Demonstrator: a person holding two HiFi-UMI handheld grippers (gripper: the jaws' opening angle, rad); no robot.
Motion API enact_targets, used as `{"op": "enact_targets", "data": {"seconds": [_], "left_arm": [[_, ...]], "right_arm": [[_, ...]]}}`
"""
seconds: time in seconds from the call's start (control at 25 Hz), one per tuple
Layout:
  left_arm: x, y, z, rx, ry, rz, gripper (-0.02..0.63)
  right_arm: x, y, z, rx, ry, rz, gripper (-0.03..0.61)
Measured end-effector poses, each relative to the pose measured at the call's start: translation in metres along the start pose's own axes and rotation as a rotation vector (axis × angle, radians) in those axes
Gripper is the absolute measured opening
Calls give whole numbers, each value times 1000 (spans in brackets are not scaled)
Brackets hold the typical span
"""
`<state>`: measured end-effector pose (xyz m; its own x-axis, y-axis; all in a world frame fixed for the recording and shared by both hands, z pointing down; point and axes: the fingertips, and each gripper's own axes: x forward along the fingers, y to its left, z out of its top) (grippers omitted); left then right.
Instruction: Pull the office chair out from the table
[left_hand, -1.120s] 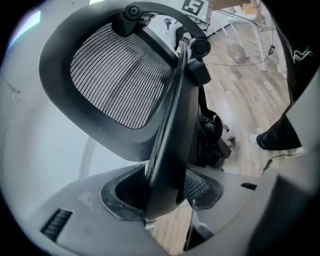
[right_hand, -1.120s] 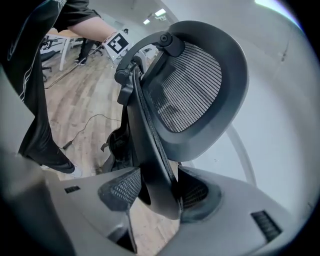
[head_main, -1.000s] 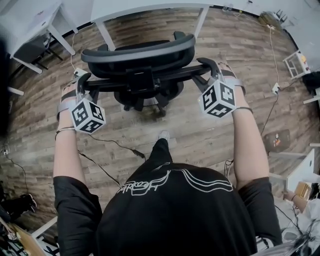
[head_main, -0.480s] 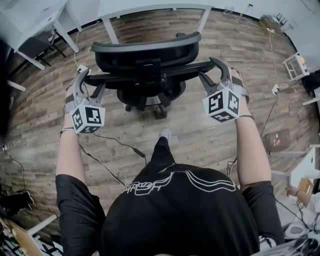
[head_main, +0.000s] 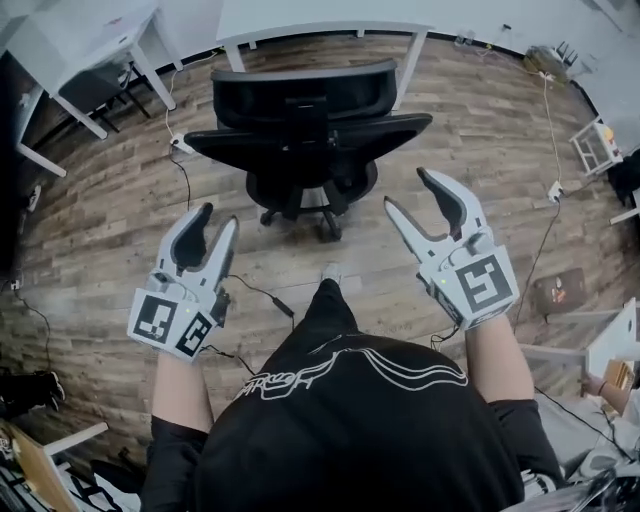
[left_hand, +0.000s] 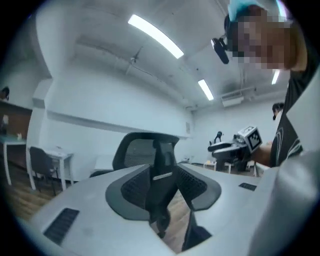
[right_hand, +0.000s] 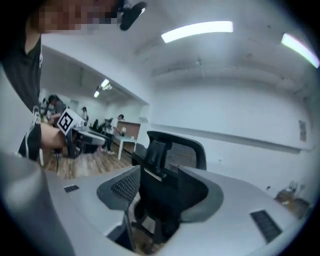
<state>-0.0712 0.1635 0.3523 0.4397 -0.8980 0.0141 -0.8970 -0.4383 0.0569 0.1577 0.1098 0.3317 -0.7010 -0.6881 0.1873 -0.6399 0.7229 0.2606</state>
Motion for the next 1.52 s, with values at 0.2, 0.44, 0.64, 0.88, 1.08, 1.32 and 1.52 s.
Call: {"op": "enact_targets", "data": {"seconds": [0.2,0.44,0.64,0.88,1.08,1.32,1.52], "left_arm": [[-10,-71,23,-190,-45,-133,47],[-19,-113,31,-295,-26,-265,8],[-48,-125,28,-260,19,-308,6],[-102,-123,22,-199,61,-318,6],[-140,-117,20,-252,50,-346,6],[-170,-129,19,-229,48,-395,6],[-180,-129,24,-216,46,-418,6]], "right_arm": [[-31,53,33,234,-208,193,143],[-55,88,43,363,-199,311,51],[-60,138,51,405,-163,383,41],[-66,205,60,409,-133,404,35],[-72,244,62,425,-97,366,35],[-91,269,60,429,-84,320,35],[-98,273,64,432,-91,287,35]]}}
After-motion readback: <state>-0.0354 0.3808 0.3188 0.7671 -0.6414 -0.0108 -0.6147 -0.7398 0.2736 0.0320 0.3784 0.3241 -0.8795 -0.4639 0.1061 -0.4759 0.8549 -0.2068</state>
